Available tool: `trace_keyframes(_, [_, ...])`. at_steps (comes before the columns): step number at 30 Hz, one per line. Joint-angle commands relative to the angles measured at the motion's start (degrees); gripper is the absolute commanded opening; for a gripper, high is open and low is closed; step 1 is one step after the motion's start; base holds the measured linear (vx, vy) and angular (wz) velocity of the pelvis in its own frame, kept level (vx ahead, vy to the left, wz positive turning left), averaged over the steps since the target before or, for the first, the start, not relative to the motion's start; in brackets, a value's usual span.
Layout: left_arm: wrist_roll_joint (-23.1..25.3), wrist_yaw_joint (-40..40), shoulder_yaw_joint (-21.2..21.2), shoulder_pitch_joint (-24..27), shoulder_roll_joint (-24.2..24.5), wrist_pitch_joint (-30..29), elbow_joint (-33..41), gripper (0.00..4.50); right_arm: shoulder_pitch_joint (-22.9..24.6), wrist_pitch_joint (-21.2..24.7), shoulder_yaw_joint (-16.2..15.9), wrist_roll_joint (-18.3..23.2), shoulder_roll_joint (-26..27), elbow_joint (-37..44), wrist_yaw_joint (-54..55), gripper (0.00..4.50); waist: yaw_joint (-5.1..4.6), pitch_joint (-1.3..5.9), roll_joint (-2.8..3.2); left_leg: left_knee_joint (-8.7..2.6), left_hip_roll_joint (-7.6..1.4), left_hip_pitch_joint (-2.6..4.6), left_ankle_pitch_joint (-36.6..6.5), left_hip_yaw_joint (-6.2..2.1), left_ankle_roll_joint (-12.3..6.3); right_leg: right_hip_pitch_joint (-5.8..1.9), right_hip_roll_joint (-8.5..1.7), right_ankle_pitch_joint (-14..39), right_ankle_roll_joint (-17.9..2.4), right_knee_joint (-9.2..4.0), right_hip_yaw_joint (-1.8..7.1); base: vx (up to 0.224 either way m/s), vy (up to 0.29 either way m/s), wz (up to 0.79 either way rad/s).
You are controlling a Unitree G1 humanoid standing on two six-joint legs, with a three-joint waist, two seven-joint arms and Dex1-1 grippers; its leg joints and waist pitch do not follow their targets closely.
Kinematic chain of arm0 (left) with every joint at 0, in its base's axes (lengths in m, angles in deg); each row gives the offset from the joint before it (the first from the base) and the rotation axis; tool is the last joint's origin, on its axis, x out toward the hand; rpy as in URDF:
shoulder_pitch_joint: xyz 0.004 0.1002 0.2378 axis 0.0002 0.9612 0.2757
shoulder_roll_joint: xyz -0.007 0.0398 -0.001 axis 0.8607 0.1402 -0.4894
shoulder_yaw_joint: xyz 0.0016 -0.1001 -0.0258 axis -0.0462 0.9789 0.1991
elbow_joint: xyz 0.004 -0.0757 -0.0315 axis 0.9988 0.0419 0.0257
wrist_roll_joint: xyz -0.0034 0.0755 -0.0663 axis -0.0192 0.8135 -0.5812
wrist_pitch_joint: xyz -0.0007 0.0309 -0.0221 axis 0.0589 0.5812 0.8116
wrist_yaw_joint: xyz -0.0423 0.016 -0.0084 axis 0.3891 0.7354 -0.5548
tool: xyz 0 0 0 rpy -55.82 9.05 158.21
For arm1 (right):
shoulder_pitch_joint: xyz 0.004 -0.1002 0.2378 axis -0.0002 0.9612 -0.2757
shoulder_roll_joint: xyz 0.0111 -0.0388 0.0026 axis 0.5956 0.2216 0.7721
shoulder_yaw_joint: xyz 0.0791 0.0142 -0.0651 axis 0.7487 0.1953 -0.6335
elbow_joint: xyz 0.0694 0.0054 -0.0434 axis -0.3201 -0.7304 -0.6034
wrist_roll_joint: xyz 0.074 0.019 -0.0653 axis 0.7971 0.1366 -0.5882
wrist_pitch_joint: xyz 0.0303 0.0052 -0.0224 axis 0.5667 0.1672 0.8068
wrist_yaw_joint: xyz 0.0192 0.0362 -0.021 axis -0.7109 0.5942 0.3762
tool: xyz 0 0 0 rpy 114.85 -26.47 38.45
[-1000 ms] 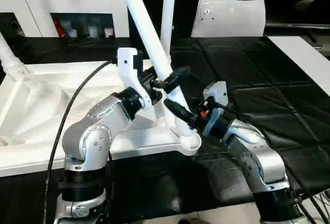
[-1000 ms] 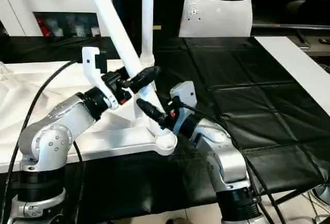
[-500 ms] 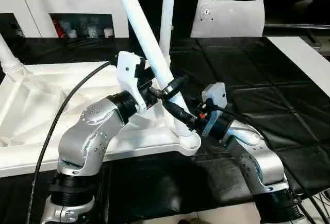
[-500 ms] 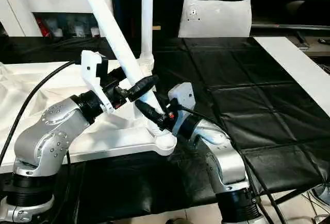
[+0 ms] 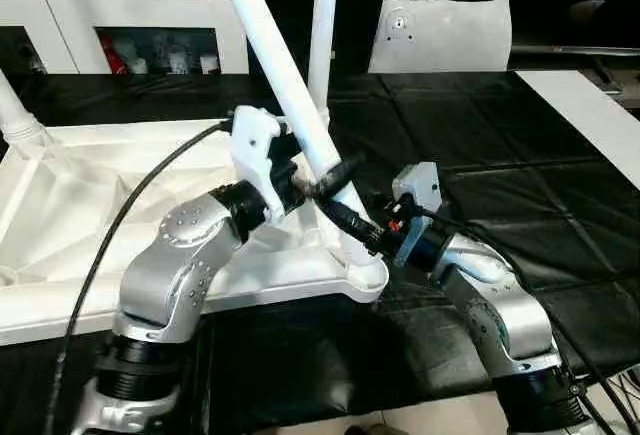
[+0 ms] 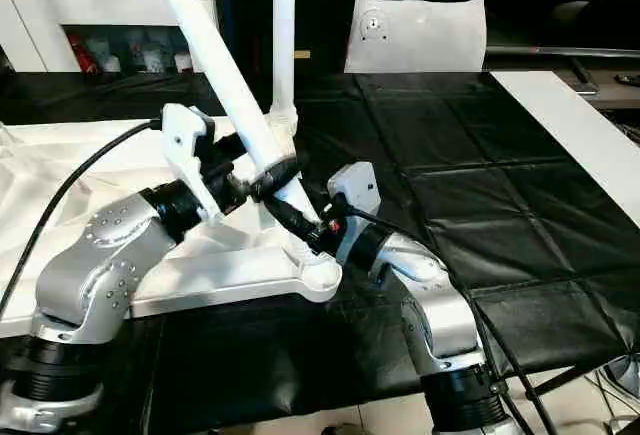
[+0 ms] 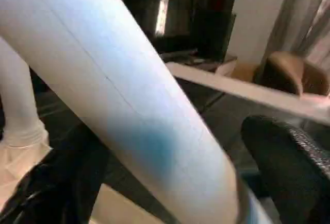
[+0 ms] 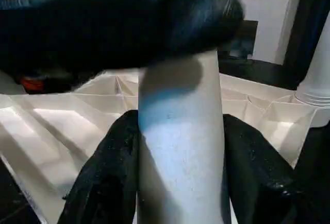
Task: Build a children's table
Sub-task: Pick table leg
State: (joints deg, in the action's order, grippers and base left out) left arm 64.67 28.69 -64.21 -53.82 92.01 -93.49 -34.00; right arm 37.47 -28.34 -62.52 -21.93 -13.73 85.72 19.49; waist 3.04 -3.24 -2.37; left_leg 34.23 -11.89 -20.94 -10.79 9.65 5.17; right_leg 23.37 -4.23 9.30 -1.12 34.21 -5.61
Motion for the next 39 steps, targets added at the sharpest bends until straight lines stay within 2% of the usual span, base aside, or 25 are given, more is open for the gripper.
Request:
trace_keyframes(1, [1.53, 2.06, -2.02, 0.28, 0.5, 1.48, -0.76, 3.92, -0.6, -0.95, -0.18, -0.06, -0.27, -0.3, -0.21, 1.89, -0.11, 3.81, 0.45, -4.08, -1.25, 0.27, -9.96, -0.13, -0.97, -3.24, -3.33, 16.17, -5.66, -4.13, 3.21, 0.0, 0.0, 0.0])
trace_keyframes(2, [1.7, 2.49, -2.16, 0.41, 0.89, 2.09, -1.19, 3.92, -0.64, -1.07, -0.18, -0.03, -0.26, -0.36, -0.25, 1.89, -0.09, 3.91, 0.49, -4.07, -1.34, 0.34, -9.78, -0.14, -0.77, -3.25, -3.39, 15.58, -6.12, -4.01, 3.22, 0.0, 0.0, 0.0])
trace_keyframes(3, [1.67, 2.59, -2.17, 0.42, 0.93, 2.35, -1.36, 3.61, -0.65, -1.11, -0.19, -0.02, -0.26, -0.37, -0.27, 1.89, -0.11, 3.89, 0.46, -4.06, -1.33, 0.28, -9.73, -0.11, -0.74, -3.25, -3.37, 15.22, -6.27, -3.98, 3.24, 0.0, 0.0, 0.0])
trace_keyframes(5, [1.57, 2.88, -2.17, 0.38, 0.98, 2.9, -1.69, 3.39, -0.66, -1.14, -0.22, -0.02, -0.26, -0.35, -0.29, 1.89, -0.06, 3.91, 0.53, -4.06, -1.34, 0.31, -9.77, -0.1, -0.62, -3.3, -3.37, 14.46, -6.9, -3.82, 3.25, 0.0, 0.0, 0.0])
trace_keyframes(7, [1.75, 3.77, -2.5, 0.35, 1.23, 4.33, -2.49, 3.54, -0.63, -1.21, -0.31, 0.0, -0.31, -0.29, -0.3, 1.89, -0.05, 3.89, 0.46, -4.05, -1.28, 0.29, -9.59, -0.08, -0.73, -3.34, -3.41, 14.29, -7.08, -3.84, 3.27, 0.0, 0.0, 0.0])
trace_keyframes(8, [1.69, 4.16, -2.53, 0.4, 1.21, 4.79, -2.87, 3.48, -0.59, -1.25, -0.33, -0.01, -0.34, -0.26, -0.28, 1.89, -0.02, 3.91, 0.47, -4.07, -1.39, 0.36, -9.88, -0.08, -0.73, -3.27, -3.41, 14.37, -7.26, -3.84, 3.31, 0.0, 0.0, 0.0])
trace_keyframes(10, [1.57, 4.27, -2.44, 0.44, 1.12, 4.89, -3.02, 3.06, -0.55, -1.26, -0.33, 0.01, -0.38, -0.23, -0.3, 1.89, -0.09, 3.85, 0.46, -4.1, -1.3, 0.27, -10.13, -0.07, -0.63, -3.36, -3.39, 14.91, -6.98, -3.84, 3.3, 0.0, 0.0, 0.0])
trace_keyframes(13, [0.71, 4.45, -1.85, 0.68, 0.55, 4.73, -3.12, 3.16, -0.55, -1.44, -0.35, 0.1, -0.57, -0.3, -0.38, 1.88, -0.02, 3.86, 0.42, -4.06, -1.34, 0.38, -10.39, -0.06, -0.53, -3.29, -3.47, 15.96, -6.88, -3.98, 3.3, 0.0, 0.0, 0.0])
trace_keyframes(16, [-1.12, 4.07, -0.67, 0.74, -0.43, 3.68, -2.76, 2.67, -0.61, -1.53, -0.35, 0.12, -0.62, -0.35, -0.42, 1.88, -0.03, 3.79, 0.4, -4.03, -1.29, 0.34, -11.08, -0.04, -0.43, -3.25, -3.46, 17.15, -6.65, -4.07, 3.29, 0.0, 0.0, 0.0])
trace_keyframes(18, [-4.03, 3.2, 0.97, 0.56, -1.84, 1.49, -2.25, 2.71, -0.66, -1.64, -0.37, 0.12, -0.64, -0.4, -0.44, 1.88, -0.01, 3.81, 0.34, -3.97, -1.27, 0.31, -11.05, 0.01, -0.47, -3.26, -3.5, 17.52, -6.68, -4.07, 3.3, 0.0, 0.0, 0.0])
trace_keyframes(19, [-4.03, 3.2, 0.97, 0.56, -1.84, 1.49, -2.25, 2.54, -0.66, -1.64, -0.37, 0.12, -0.64, -0.4, -0.44, 1.88, 0.02, 3.77, 0.33, -3.99, -1.28, 0.33, -11.18, 0.0, -0.48, -3.18, -3.43, 17.76, -6.78, -4.15, 3.28, 0.0, 0.0, 0.0])
trace_keyframes(20, [-6.57, 2.65, 2.15, 0.46, -2.88, -0.95, -1.69, 2.39, -0.69, -1.68, -0.42, 0.11, -0.64, -0.38, -0.45, 1.88, -0.02, 3.76, 0.26, -4.01, -1.23, 0.29, -11.43, -0.04, -0.6, -3.23, -3.34, 18.26, -6.38, -4.21, 3.2, 0.0, 0.0, 0.0])
trace_keyframes(25, [-11.95, 0.45, 5.23, -0.02, -5.61, -5.53, -0.69, 2.11, -0.85, -1.79, -0.54, 0.07, -0.65, -0.42, -0.47, 1.88, 0.02, 3.76, 0.21, -3.86, -1.2, 0.27, -11.23, 0.01, -0.72, -3.18, -3.32, 18.47, -6.48, -4.19, 3.15, 0.0, 0.0, 0.0])
trace_keyframes(30, [-12.03, -0.34, 5.59, -0.96, -5.65, -6.31, -0.8, 1.96, -1.29, -1.35, -0.65, -0.28, -0.56, -0.52, 0.21, 1.88, 0.01, 3.8, 0.2, -3.87, -1.13, 0.22, -10.88, -0.03, -1.14, -3.21, -3.23, 18.93, -5.49, -4.34, 3.11, 0.0, 0.0, 0.0])
trace_keyframes(31, [-11.92, -0.7, 5.74, -1.25, -5.63, -6.49, -0.84, 1.95, -1.33, -0.73, -0.53, 0.53, -0.41, -0.38, -0.25, 1.88, 0.0, 3.83, 0.05, -3.86, -1.14, 0.21, -10.53, -0.04, -1.17, -3.23, -3.22, 18.75, -5.34, -4.26, 3.11, 0.0, 0.0, 0.0])
trace_keyframes(34, [-12.23, -1.66, 6.52, -2.2, -5.31, -7.79, -0.76, 1.95, -1.3, 1.59, 0.44, 2.92, 0.15, 0.21, -0.47, 1.88, -0.01, 3.84, 0.13, -3.88, -1.19, 0.3, -10.44, -0.04, -1.23, -3.2, -3.2, 18.14, -5.57, -4.16, 3.13, 0.0, 0.0, 0.0])
trace_keyframes(35, [-12.22, -1.97, 6.67, -2.43, -5.12, -8.13, -0.79, 1.92, -1.32, 2.37, 0.83, 3.81, 0.31, 0.47, -0.57, 2.23, 0.0, 3.87, 0.13, -3.86, -1.16, 0.31, -10.38, -0.04, -1.29, -3.23, -3.17, 17.89, -5.63, -4.12, 3.13, 0.0, 0.0, 0.0])
trace_keyframes(36, [-12.29, -2.19, 6.73, -2.54, -5.01, -8.33, -0.78, 1.92, -1.33, 2.72, 0.99, 4.23, 0.37, 0.6, -0.64, 2.23, 0.0, 3.85, 0.13, -3.88, -1.17, 0.26, -10.29, -0.06, -1.3, -3.24, -3.21, 17.84, -5.65, -4.15, 3.12, 0.0, 0.0, 0.0])
trace_keyframes(37, [-12.34, -2.34, 6.85, -2.76, -4.71, -8.66, -0.88, 1.92, -1.41, 3.23, 1.36, 4.89, 0.53, 0.84, -0.57, 2.44, 0.01, 3.87, -0.05, -3.84, -1.14, 0.25, -10.08, -0.01, -1.24, -3.26, -3.2, 17.77, -5.59, -4.14, 3.11, 0.0, 0.0, 0.0])
trace_keyframes(39, [-12.55, -2.47, 7.12, -3.17, -4.14, -9.23, -1.13, 1.91, -1.55, 4.34, 1.82, 6.02, 0.52, 1.26, -0.76, 2.63, 0.07, 3.86, 0.21, -3.86, -1.13, 0.26, -9.89, -0.05, -1.19, -3.27, -3.24, 17.97, -5.58, -4.13, 3.1, 0.0, 0.0, 0.0])
